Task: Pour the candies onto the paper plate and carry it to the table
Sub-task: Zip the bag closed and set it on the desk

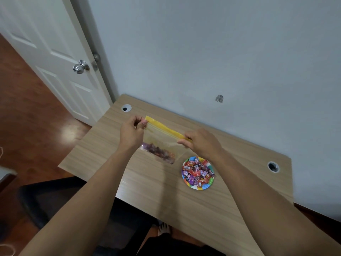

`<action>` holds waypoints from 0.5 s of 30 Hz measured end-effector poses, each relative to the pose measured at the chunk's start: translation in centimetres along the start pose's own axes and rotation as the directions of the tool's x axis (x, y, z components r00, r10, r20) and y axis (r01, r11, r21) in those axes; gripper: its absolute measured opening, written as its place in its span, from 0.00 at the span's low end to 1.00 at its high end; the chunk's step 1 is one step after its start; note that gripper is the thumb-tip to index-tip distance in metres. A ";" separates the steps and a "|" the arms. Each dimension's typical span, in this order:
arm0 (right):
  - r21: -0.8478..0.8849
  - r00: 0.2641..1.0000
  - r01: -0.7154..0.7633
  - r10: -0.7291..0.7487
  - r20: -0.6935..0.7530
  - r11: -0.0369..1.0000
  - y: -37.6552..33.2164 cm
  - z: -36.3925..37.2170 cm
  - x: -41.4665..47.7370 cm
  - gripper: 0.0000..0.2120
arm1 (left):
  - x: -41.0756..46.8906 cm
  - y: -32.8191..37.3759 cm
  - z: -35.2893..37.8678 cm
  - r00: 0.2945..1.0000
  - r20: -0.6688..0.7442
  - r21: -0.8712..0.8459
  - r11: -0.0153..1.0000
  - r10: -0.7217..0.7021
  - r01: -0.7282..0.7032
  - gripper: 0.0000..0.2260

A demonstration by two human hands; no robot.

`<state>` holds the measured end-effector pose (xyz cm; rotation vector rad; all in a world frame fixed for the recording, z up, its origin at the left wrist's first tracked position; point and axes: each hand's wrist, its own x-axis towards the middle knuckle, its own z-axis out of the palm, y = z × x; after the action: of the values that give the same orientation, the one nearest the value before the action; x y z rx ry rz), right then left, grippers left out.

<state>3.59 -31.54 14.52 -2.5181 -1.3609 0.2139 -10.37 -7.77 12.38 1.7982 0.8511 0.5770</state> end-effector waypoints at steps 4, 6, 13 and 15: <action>0.020 0.996 -0.010 0.008 0.091 1.000 0.3 0.5 0.0 0.15 | 0.1 -0.9 -0.3 0.999 0.009 -0.002 0.999 -0.034 0.034 0.09; 0.041 0.992 -0.042 0.036 0.125 0.998 0.4 0.5 -0.1 0.11 | 0.0 -1.4 -0.3 0.998 0.007 -0.009 0.998 -0.061 0.061 0.08; -0.098 0.982 -0.097 0.111 0.154 0.990 0.7 0.9 0.2 0.15 | -0.4 -2.8 0.0 0.997 0.057 0.026 0.998 -0.050 0.049 0.07; -0.152 0.980 -0.092 0.117 0.164 0.984 0.7 1.0 0.1 0.18 | -0.4 -3.2 0.2 0.996 0.068 0.033 0.998 -0.051 0.049 0.08</action>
<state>3.92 -31.61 13.34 -2.7506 -1.3508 0.3755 -11.38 -7.47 9.35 1.8092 0.8592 0.4692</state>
